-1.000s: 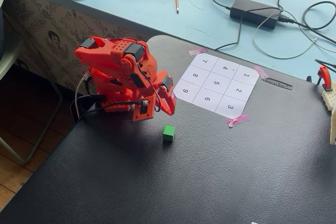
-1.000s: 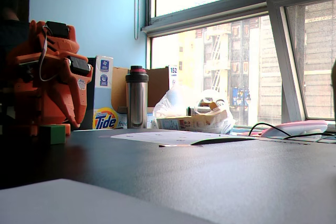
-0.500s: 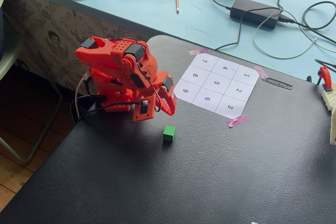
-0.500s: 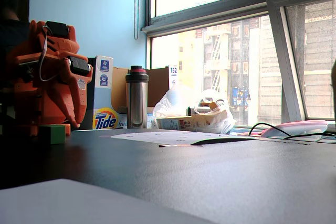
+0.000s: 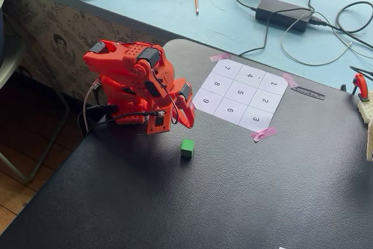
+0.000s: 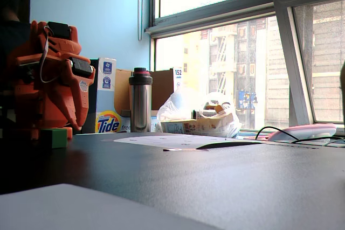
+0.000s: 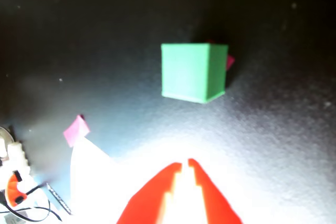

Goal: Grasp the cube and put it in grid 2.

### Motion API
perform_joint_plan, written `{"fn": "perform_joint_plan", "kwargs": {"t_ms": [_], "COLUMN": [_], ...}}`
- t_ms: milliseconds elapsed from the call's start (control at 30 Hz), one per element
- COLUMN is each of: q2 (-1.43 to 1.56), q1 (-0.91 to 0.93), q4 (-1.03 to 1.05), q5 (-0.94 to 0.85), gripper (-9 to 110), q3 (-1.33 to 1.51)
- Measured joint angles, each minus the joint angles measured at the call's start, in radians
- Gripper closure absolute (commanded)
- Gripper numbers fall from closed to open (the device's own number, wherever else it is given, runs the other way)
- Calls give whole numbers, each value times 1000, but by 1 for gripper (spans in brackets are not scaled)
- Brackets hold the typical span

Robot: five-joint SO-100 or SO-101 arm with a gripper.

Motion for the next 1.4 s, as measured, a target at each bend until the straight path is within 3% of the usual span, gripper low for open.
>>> {"fn": "perform_joint_plan", "kwargs": {"t_ms": [467,667,1000,1200,1400], "q2": [-48,-100,-336,-517,-652], "q1": [-2,2,23,92,179], "q4": [2,3,18,17,-14], "q5": [0,12,28,28,11], "gripper": [101,90,83,72,71], "q3": [-49,-94,-285,-448,-520]}}
